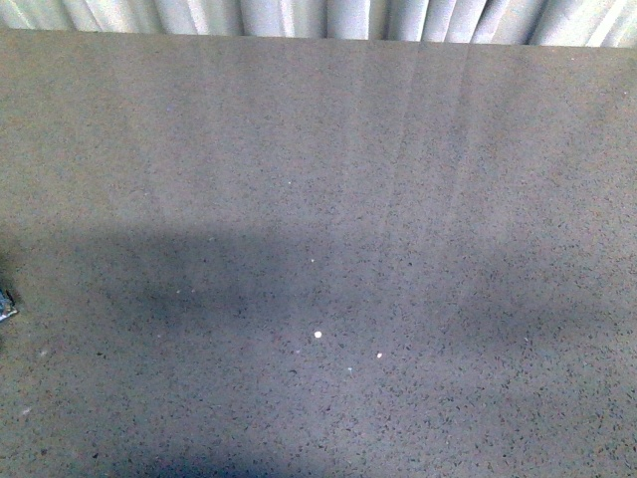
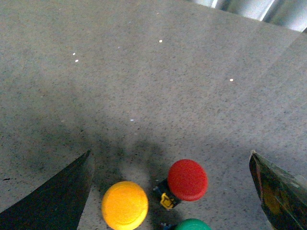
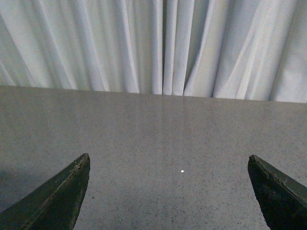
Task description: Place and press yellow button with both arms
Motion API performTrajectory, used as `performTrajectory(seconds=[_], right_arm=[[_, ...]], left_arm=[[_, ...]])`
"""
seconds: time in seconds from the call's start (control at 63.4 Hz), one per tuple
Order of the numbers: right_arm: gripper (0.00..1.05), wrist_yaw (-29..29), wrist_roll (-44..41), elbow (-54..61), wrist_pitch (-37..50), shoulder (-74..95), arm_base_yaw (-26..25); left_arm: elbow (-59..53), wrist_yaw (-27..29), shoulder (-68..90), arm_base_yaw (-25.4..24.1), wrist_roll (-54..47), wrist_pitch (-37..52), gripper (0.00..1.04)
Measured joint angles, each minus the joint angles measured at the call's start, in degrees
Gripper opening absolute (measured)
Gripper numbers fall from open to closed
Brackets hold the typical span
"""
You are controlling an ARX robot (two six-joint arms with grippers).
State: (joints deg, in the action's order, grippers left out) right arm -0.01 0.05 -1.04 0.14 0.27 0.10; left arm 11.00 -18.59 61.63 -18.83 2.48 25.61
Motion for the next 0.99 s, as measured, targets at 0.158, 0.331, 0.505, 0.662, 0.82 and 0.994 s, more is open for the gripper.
performTrajectory(seconds=[0.158,0.331,0.505,0.662,0.82,0.994], right_arm=[[0.96,0.0,0.0,0.0,0.0,0.0,0.0],[0.96,0.0,0.0,0.0,0.0,0.0,0.0],[0.96,0.0,0.0,0.0,0.0,0.0,0.0],[0.96,0.0,0.0,0.0,0.0,0.0,0.0],[0.96,0.0,0.0,0.0,0.0,0.0,0.0],[0.96,0.0,0.0,0.0,0.0,0.0,0.0]], left_arm=[[0.1,-1.0,8.2,-4.0,-3.6,5.2,0.96],[0.1,-2.8,12.8,-5.7,-6.4,8.9,0.96],[-0.4,-4.4,17.4,-7.0,-8.9,12.3,0.96],[-0.7,-4.8,20.4,-7.2,-9.9,14.0,0.96],[-0.7,-4.5,22.8,-7.1,-10.2,15.5,0.96],[-0.9,-4.1,24.5,-6.4,-10.6,16.9,0.96]])
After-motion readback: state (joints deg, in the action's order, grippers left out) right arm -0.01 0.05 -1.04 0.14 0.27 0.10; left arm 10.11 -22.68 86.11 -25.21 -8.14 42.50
